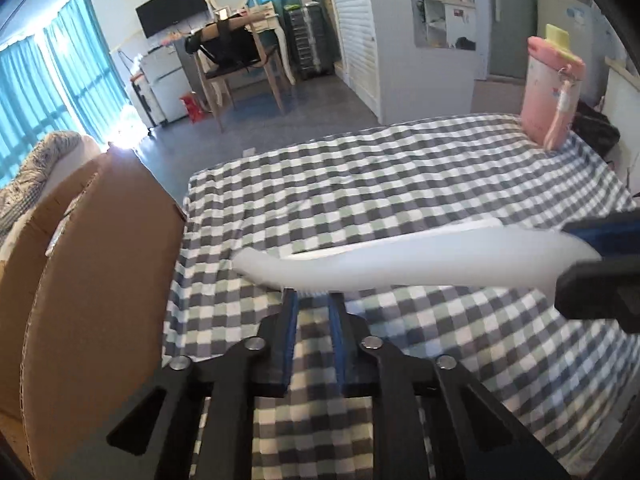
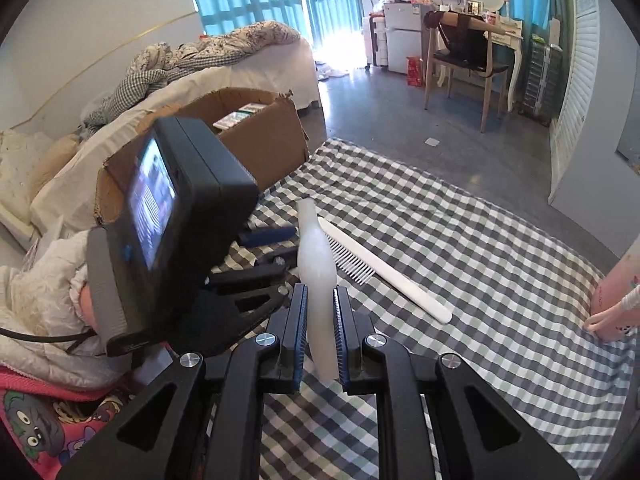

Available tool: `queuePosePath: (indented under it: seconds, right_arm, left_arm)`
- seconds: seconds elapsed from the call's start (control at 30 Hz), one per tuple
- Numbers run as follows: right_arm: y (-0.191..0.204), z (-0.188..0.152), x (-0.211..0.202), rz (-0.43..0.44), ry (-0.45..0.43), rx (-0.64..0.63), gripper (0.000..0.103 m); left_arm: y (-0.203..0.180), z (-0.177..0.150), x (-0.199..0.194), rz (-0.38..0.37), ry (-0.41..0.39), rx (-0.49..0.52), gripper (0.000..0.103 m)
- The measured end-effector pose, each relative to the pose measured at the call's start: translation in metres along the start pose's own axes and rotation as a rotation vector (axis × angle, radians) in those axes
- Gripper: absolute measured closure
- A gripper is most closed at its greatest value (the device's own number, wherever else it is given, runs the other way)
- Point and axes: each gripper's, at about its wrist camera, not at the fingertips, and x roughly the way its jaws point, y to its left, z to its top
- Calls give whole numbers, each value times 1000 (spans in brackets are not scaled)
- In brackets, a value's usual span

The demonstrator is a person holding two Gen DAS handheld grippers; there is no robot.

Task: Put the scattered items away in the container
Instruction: 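Carry the foam tube into the box with the right gripper and release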

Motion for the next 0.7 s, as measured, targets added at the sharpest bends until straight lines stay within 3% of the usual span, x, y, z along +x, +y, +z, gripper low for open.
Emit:
queuePosePath:
  seconds: [0.5,0.7]
  right_arm:
    - [67,35,-57,22,-151,-161,91]
    - [108,57,-66,21,-196,-262,91]
  left_arm:
    - [47,16,-94,-67,-247,-108,95]
    - [84,14,-129,-37,-334,-167,95]
